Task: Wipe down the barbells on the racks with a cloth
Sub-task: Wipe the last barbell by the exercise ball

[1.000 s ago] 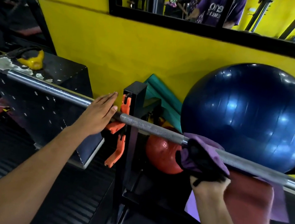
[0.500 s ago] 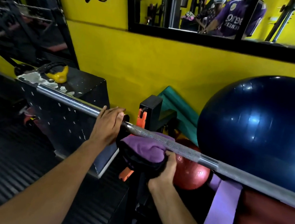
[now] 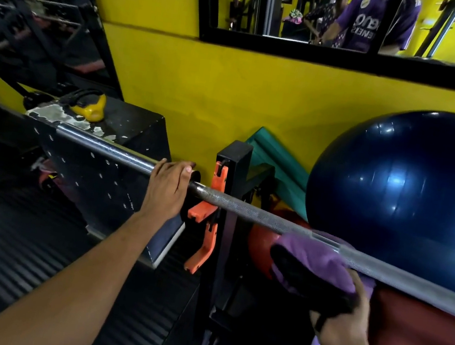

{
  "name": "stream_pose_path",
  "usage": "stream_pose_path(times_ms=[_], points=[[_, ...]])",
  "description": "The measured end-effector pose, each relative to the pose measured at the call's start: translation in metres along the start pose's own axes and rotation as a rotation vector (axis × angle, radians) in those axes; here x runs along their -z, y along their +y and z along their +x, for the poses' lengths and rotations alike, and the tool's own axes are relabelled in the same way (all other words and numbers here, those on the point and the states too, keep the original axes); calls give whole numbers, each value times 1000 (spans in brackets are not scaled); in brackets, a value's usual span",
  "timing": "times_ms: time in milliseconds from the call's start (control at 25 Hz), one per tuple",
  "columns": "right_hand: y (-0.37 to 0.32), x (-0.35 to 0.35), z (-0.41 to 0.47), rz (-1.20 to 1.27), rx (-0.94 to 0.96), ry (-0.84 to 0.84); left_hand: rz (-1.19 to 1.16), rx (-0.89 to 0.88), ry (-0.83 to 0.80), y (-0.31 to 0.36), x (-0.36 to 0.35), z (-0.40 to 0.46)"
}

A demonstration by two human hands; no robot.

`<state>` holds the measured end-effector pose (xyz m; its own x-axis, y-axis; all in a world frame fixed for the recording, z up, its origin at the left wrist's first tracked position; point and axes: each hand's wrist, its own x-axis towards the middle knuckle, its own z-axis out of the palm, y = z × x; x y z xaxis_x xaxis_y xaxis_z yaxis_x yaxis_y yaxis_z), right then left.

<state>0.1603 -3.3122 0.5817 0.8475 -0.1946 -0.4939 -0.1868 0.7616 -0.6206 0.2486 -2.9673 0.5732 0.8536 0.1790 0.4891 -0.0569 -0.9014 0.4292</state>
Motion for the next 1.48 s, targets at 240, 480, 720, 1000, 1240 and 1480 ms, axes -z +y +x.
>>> stream_pose_path(times_ms=[240,480,720,1000,1240,1480], points=[[55,-73,-2,-284,-257,-265,-14,13,-61,0,3,2],[27,-43,-21,-819,-9,-489,-26,18,-143,-5,10,3],[7,-116,-41,-1216,1003,-823,47,-9,-192,-39,38,14],[69,-189,35,-2244,1452,-1039,164,27,-150,-67,30,20],[26,-163,42,-2194,1714,-1307,159,22,-122,-65,29,19],[57,-194,38,-2237,1661,-1261,155,11,-108,-69,27,19]])
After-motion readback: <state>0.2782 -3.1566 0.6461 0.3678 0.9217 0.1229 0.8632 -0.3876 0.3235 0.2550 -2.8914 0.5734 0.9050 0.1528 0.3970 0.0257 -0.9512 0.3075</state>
